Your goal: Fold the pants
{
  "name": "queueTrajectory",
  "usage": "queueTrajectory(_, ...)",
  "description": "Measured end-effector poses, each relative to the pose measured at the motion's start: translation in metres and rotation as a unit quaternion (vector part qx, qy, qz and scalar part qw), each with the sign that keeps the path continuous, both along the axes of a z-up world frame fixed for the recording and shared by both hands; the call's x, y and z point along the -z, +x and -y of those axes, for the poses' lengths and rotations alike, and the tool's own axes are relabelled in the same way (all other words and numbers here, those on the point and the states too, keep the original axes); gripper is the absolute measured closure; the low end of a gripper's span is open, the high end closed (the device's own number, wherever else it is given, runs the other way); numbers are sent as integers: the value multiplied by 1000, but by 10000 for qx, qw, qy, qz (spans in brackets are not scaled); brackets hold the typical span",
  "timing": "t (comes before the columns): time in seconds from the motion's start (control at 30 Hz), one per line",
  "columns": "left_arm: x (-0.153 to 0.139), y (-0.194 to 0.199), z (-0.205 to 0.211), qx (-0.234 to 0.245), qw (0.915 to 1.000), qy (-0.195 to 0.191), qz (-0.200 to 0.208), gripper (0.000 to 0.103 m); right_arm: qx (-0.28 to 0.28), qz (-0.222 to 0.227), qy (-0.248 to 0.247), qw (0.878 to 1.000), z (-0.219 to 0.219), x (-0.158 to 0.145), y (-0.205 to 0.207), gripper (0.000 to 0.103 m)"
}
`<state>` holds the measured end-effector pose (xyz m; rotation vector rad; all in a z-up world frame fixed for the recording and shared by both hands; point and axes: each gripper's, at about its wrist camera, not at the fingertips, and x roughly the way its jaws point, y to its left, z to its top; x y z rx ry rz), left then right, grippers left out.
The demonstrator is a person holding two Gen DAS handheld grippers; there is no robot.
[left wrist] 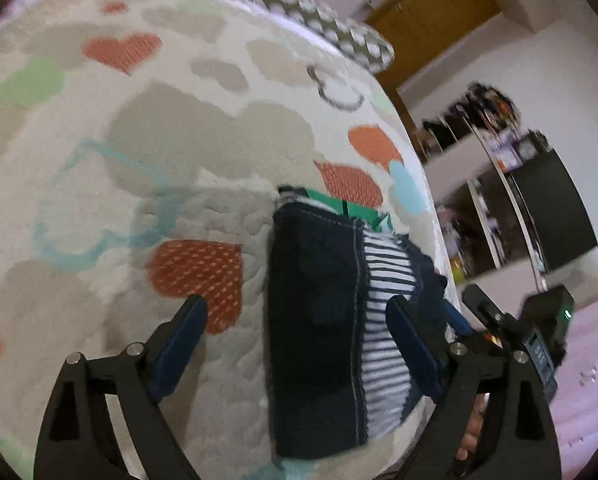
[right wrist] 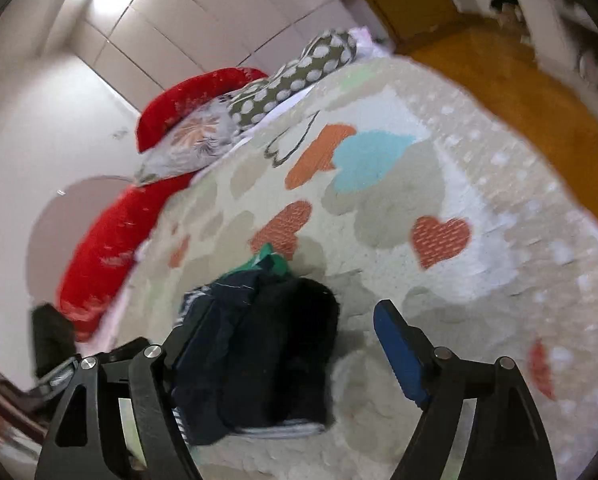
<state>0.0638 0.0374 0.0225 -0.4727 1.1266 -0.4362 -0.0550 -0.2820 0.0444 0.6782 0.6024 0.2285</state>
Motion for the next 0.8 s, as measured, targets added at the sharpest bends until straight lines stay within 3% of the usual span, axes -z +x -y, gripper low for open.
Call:
queueTrajectory(0.07, 12, 11, 15, 329, 9994, 51, -122, 12, -312, -150, 291, 9990, -3, 12, 22, 19)
queueTrajectory(0.1, 13, 13, 23, 432, 9990, 125, -75, 4, -418, -201, 370, 9982, -6, 18, 30, 19)
queueTrajectory(0.17, 10, 14, 37, 568, 9977, 367, 50, 3, -588, -194, 333, 9975, -16, 24, 44, 22)
queueTrajectory(0.2, 7, 15, 43, 643, 9970, 426, 79, 15, -595, -190, 214, 9978, -22, 24, 49, 35)
queueTrajectory(0.23, 5, 14, 45, 727, 9968, 332, 66, 44, -669, -235, 194, 9973, -27, 24, 53, 48)
queueTrajectory(0.3, -3, 15, 46, 799, 9967, 154, -18, 61, -776, -372, 268, 9959, -33, 24, 55, 66)
queueTrajectory(0.33, -6, 15, 43, 782, 9969, 117, 40, 75, -758, -371, 234, 9962, -34, 21, 55, 69)
queueTrajectory(0.37, -13, 16, 40, 761, 9970, 63, 87, 80, -776, -343, 239, 9961, -35, 18, 54, 71)
queueTrajectory(0.53, -29, 35, 15, 464, 9986, 4, 240, 80, -867, -136, 237, 9959, -46, -9, 65, 77)
queueTrajectory(0.67, -38, 63, -10, 134, 9992, 173, 346, 80, -979, -32, -5, 9952, -71, -28, 93, 78)
queueTrajectory(0.73, -31, 82, -26, -210, 9982, 511, 242, 74, -996, -28, -63, 9950, -83, -33, 113, 76)
queueTrajectory(0.8, -16, 99, -39, -624, 9908, 1199, 84, 71, -919, -139, -100, 9956, -91, -28, 138, 65)
